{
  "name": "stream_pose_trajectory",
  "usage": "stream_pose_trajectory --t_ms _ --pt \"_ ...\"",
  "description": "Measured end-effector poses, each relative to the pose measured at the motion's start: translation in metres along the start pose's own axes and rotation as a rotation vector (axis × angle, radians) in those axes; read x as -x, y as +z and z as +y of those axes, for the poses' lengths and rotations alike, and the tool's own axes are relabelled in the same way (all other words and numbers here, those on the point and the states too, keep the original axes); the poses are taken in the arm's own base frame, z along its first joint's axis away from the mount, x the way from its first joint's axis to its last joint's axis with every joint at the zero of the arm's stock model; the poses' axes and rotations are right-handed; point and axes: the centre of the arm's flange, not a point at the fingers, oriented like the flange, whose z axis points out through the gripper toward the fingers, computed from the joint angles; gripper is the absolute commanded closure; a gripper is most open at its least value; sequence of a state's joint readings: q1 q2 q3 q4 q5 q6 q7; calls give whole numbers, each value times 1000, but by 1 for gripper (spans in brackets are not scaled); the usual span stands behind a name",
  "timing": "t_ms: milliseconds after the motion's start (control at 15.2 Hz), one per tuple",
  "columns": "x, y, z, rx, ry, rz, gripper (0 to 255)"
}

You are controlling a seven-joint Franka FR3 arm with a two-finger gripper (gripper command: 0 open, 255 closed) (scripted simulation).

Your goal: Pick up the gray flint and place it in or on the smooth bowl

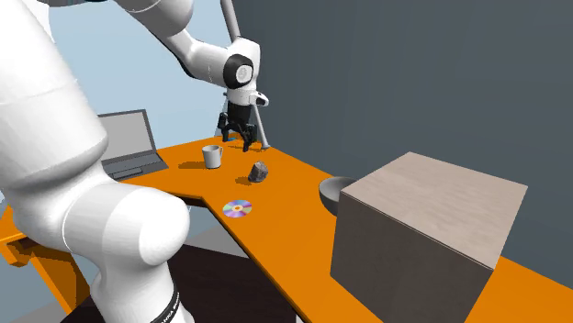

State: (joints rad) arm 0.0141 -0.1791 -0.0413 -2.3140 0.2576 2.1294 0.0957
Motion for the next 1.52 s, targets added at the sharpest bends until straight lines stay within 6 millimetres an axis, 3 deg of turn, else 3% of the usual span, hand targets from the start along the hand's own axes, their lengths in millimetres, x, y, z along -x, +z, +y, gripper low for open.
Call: stream_pose_trajectory --t_ms 990,1518 --pt "-149 119 13 -52 194 58 0" --pt "-158 162 15 -55 204 61 0"
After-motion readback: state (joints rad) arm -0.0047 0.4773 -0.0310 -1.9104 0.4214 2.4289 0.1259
